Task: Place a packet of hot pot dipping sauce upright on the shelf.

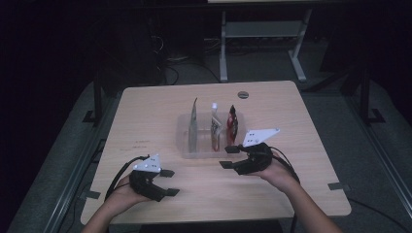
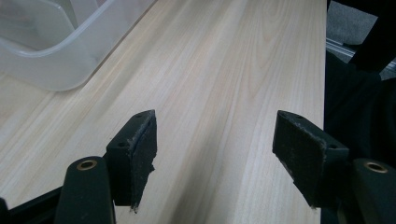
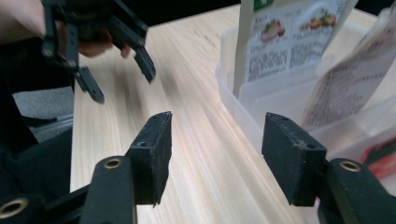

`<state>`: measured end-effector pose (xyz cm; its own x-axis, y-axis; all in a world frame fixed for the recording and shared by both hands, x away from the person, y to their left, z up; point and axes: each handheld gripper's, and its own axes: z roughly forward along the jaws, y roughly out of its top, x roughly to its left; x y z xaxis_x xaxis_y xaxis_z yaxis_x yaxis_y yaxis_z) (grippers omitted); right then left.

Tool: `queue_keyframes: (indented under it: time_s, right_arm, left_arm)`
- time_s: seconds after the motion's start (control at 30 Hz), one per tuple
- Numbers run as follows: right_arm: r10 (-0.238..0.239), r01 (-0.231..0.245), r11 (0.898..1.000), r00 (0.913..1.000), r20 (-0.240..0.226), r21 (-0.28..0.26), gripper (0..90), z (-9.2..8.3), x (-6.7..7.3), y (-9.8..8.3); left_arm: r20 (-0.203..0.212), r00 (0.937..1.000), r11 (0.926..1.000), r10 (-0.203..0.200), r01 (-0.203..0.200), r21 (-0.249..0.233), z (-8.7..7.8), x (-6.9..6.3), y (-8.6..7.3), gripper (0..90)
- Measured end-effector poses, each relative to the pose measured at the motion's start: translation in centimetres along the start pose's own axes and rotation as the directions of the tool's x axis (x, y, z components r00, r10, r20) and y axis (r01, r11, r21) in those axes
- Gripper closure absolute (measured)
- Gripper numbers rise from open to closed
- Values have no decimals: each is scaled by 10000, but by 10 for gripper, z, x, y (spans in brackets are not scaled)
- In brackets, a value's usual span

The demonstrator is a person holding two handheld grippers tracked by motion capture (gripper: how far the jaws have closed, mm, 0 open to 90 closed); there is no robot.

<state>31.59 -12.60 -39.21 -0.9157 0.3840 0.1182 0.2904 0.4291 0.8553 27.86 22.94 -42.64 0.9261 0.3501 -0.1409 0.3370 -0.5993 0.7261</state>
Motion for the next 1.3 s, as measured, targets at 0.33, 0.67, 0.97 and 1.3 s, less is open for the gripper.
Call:
queue_keyframes:
  time_s: [0.33, 0.67, 0.97, 1.3]
  right_arm:
    - [-193, 193, 9998, 9993, 317, 14, 375, 3, 6, 1]
    - [-41, 37, 9999, 9995, 304, 135, 365, -5, 14, -15]
    - [212, -241, 9991, 9964, 824, 346, 342, -24, 13, -38]
    - [675, -801, 9947, 9817, 1778, 643, 305, -51, 4, -70]
  left_arm:
    - [-3, 9999, 9999, 103, -103, 19, 0, -1, -1, 289]
    - [-23, 9999, 9998, 167, -167, 84, 0, 0, -1, 286]
    - [-70, 9998, 9996, 198, -197, 187, 1, 0, -2, 277]
    - [-195, 9998, 9994, 99, -92, 343, 2, 3, -6, 231]
